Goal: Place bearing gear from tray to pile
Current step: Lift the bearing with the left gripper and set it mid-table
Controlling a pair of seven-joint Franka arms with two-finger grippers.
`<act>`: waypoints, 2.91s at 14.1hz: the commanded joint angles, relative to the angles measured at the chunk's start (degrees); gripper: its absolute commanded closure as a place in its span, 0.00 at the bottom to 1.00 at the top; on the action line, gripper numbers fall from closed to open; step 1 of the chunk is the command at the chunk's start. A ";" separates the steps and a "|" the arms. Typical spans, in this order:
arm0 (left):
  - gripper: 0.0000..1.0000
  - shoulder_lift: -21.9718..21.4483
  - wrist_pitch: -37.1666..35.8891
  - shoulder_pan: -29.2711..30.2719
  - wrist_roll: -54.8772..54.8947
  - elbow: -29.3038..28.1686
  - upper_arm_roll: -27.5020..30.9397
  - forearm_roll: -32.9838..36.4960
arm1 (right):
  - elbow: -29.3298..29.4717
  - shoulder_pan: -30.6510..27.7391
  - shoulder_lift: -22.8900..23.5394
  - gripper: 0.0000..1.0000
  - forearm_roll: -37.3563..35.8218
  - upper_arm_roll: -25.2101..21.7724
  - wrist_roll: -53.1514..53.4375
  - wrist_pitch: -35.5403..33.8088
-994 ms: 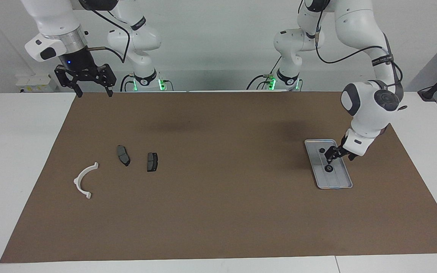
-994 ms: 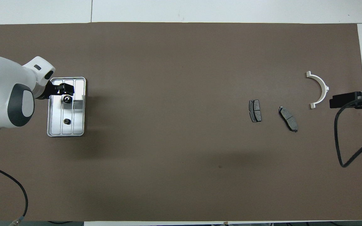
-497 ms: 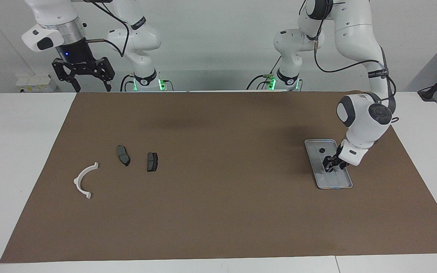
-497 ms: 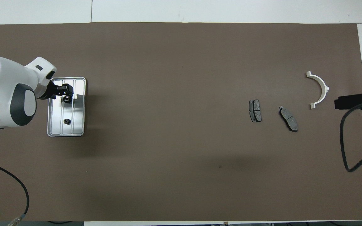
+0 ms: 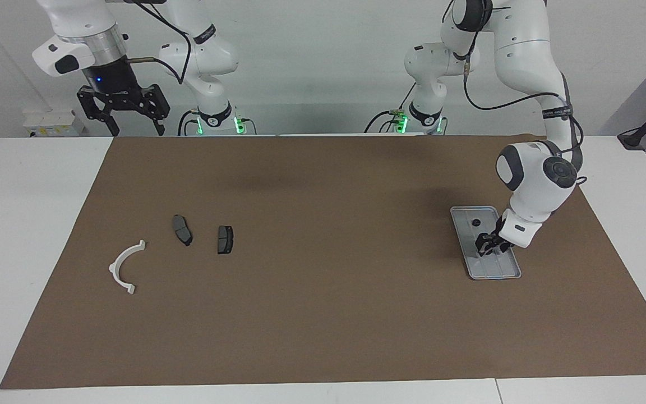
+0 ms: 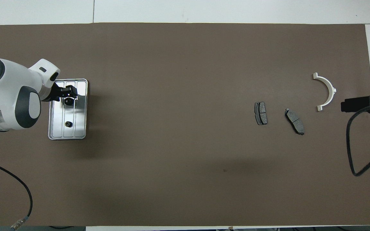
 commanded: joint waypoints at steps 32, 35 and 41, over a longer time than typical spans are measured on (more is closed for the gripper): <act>1.00 3.87 -12.08 -20.12 -39.66 14.55 0.59 -3.07 | -9.69 5.80 -0.84 0.00 1.83 0.55 8.29 5.90; 1.00 3.87 -8.14 -28.12 -51.62 13.41 0.59 -2.80 | -13.92 7.38 0.30 0.00 1.92 0.64 11.54 11.79; 1.00 4.22 0.40 -33.86 -57.20 6.64 0.59 -2.80 | -15.60 8.70 3.46 0.00 1.92 0.64 13.40 16.37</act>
